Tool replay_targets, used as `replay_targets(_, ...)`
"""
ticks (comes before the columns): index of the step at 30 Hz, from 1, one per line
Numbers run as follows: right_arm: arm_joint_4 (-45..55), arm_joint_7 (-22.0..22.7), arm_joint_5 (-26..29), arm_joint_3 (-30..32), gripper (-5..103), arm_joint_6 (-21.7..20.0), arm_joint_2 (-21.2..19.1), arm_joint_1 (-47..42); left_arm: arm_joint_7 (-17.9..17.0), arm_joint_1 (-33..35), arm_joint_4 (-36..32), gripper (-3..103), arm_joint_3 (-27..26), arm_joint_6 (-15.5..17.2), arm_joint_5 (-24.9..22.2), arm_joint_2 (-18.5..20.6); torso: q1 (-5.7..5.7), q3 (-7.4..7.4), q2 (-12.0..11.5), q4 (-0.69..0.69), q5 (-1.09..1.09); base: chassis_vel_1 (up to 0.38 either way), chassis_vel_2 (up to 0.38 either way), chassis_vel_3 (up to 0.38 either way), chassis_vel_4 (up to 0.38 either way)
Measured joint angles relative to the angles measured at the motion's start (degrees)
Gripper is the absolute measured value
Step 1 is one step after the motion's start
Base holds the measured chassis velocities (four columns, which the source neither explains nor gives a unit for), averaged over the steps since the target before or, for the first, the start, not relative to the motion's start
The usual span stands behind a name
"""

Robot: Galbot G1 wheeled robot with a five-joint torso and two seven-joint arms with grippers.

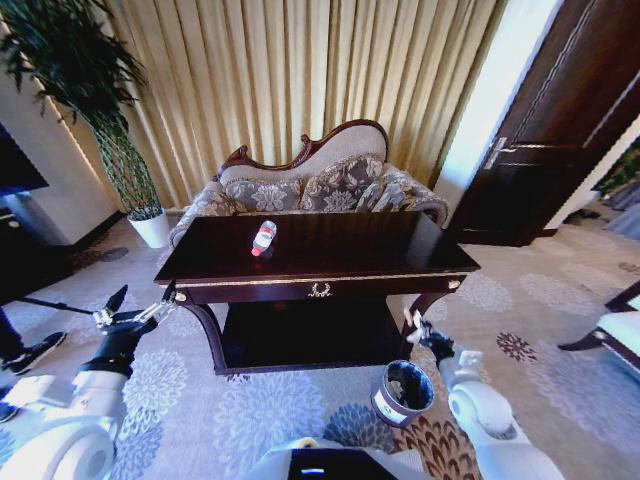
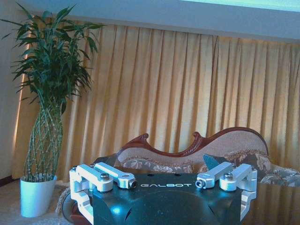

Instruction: Move to the front of the table and place the trash on the table into the trash bin.

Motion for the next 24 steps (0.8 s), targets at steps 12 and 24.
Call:
replay_targets(12,-28.0,0.1,-5.1,-2.3,2,3.4,0.6,9.6,0.0,0.8,0.0,100,-0.4,-0.1,0.2,-1.0,-0.02,-0.01,0.0,0.0,0.01,0.0,0.0,0.0,0.0)
replay_targets(24,-34.9,1.2,-6.5,-3.4,31,5.7,1.0,12.7,-0.2,1.0,0.0,100,1.8,-0.8,4.0,-1.7,-0.02,-0.01,0.0,0.01,-0.01,0.0,0.0,0.0,0.0)
